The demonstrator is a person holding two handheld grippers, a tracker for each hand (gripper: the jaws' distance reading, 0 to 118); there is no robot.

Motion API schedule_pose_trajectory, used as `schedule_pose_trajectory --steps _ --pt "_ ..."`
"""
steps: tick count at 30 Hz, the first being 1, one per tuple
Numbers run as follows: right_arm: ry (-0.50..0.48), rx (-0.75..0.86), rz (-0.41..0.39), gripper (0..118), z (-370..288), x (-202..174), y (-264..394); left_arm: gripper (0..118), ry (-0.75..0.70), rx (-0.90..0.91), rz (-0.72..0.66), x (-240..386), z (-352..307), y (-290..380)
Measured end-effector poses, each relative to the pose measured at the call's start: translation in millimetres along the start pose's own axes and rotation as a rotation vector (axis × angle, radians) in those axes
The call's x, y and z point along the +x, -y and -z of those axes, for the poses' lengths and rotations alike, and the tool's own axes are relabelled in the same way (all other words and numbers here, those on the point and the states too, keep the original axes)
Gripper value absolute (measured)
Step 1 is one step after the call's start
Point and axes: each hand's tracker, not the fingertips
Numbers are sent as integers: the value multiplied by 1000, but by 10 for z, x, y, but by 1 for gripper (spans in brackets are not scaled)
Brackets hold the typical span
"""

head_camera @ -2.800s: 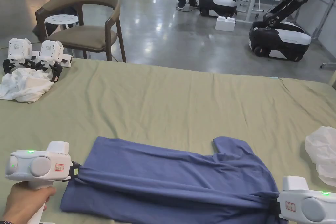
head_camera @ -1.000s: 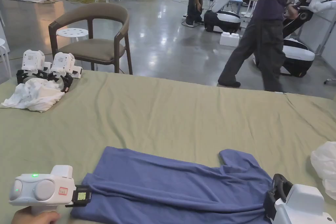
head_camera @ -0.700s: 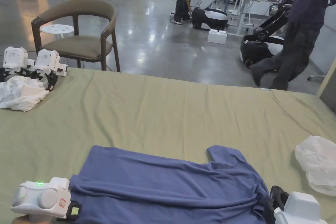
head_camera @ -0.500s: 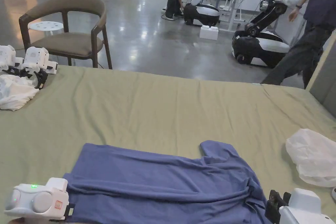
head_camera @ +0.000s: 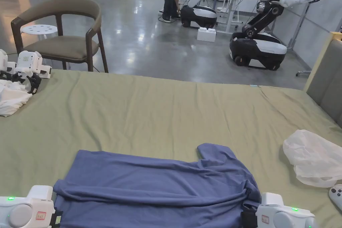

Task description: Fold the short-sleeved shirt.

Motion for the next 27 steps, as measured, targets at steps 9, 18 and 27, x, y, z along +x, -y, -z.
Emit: schedule_pose_trajectory --steps 9,18,27 --pt "-53 -23 -5 37 8 25 247 3 -7 -6 9 86 -62 30" --pt "-43 28 -38 11 -226 -73 234 3 2 64 1 42 -206 40" --pt "-54 112 -104 11 -1191 4 209 2 32 153 9 -48 -897 103"
